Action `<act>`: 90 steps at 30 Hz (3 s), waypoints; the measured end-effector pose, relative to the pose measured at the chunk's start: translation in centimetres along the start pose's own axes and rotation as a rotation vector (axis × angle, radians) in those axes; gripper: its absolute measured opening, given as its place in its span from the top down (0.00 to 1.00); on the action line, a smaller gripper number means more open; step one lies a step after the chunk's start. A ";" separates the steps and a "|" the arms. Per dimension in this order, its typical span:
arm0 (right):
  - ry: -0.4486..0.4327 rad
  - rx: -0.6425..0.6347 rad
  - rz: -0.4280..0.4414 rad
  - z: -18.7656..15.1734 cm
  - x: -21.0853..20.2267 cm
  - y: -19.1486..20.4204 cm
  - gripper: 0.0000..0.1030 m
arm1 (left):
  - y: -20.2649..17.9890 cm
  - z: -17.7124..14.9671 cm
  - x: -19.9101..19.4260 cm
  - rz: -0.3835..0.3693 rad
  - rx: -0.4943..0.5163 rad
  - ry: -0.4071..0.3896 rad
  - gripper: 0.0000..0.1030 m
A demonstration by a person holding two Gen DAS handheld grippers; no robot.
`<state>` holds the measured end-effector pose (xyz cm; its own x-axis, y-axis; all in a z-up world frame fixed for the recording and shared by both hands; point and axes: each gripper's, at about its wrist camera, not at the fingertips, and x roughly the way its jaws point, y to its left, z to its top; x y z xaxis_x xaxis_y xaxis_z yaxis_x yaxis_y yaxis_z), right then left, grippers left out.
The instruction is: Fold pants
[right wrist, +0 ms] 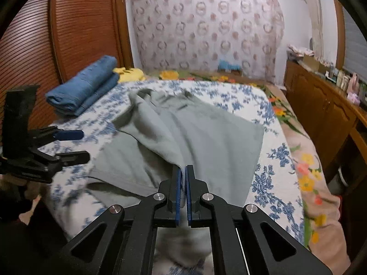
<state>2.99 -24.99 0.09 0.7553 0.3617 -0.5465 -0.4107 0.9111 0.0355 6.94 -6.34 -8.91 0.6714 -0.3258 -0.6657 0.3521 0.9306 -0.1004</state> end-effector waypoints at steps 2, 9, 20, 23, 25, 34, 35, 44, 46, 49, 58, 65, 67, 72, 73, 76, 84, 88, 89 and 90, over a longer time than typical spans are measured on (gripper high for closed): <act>-0.019 0.004 -0.013 -0.3 -1.3 0.1 0.97 | -0.2 0.2 -0.2 0.000 0.004 -0.006 0.22; -0.009 0.023 -0.035 -2.0 -3.7 -0.3 0.97 | -0.4 0.2 -0.5 -0.006 0.009 -0.017 0.22; 0.137 0.065 -0.070 -4.7 -1.1 -1.2 0.97 | -1.8 -0.6 1.1 -0.013 0.035 0.028 0.22; 0.147 0.078 -0.067 -4.3 -0.3 -1.4 0.97 | -1.9 -0.8 1.5 -0.012 0.041 0.040 0.22; 0.141 0.082 -0.068 -4.3 -0.4 -1.4 0.97 | -2.0 -1.0 1.7 -0.007 0.044 0.051 0.22; 0.055 0.077 -0.107 -4.0 -2.2 -1.1 0.85 | -1.9 -1.8 2.4 -0.018 0.035 0.083 0.22; 0.045 0.072 -0.098 -3.9 -2.2 -1.1 0.81 | -1.9 -1.7 2.2 -0.017 0.032 0.073 0.22; 0.005 0.036 -0.077 -2.2 0.1 -0.7 0.58 | 0.4 -0.3 0.0 0.042 -0.014 -0.015 0.22; 0.007 0.028 -0.069 -1.4 0.9 -0.5 0.58 | 1.1 -0.1 -0.4 0.061 -0.023 -0.029 0.22; 0.007 0.018 -0.051 -0.4 2.3 -0.1 0.58 | 1.9 0.3 -0.7 0.074 -0.042 -0.045 0.22; 0.033 -0.027 -0.018 2.2 5.6 1.2 0.57 | 3.6 0.3 -1.4 0.098 -0.071 -0.070 0.22; 0.078 -0.043 0.013 3.4 7.8 1.9 0.57 | 4.3 0.2 -1.6 0.105 -0.084 -0.076 0.22; 0.089 -0.050 0.023 3.9 8.4 2.3 0.51 | 4.6 0.2 -1.6 0.108 -0.090 -0.076 0.22; 0.126 -0.061 0.053 4.7 10.5 3.3 0.49 | 4.8 0.0 -1.6 0.112 -0.096 -0.076 0.22; 0.137 -0.061 0.062 4.8 11.1 3.4 0.49 | 4.7 0.0 -1.6 0.112 -0.096 -0.076 0.22; 0.160 -0.043 0.078 5.3 12.5 3.3 0.49 | 4.7 -0.1 -1.6 0.111 -0.094 -0.075 0.22; 0.226 0.044 0.116 6.3 16.1 2.2 0.53 | 4.5 -0.4 -1.4 0.105 -0.089 -0.068 0.22; 0.237 0.050 0.112 6.3 17.0 2.0 0.75 | 4.2 -0.4 -1.0 0.100 -0.085 -0.057 0.22; 0.237 0.044 0.113 6.4 17.1 2.1 0.80 | 4.1 -0.4 -1.0 0.099 -0.082 -0.055 0.22; 0.232 0.037 0.118 6.5 17.0 2.1 0.90 | 4.0 -0.4 -1.0 0.097 -0.079 -0.054 0.22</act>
<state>18.23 -15.68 -3.70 0.5638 0.4149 -0.7142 -0.4668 0.8734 0.1389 7.43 -2.20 -9.01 0.7347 -0.2403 -0.6344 0.2329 0.9677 -0.0969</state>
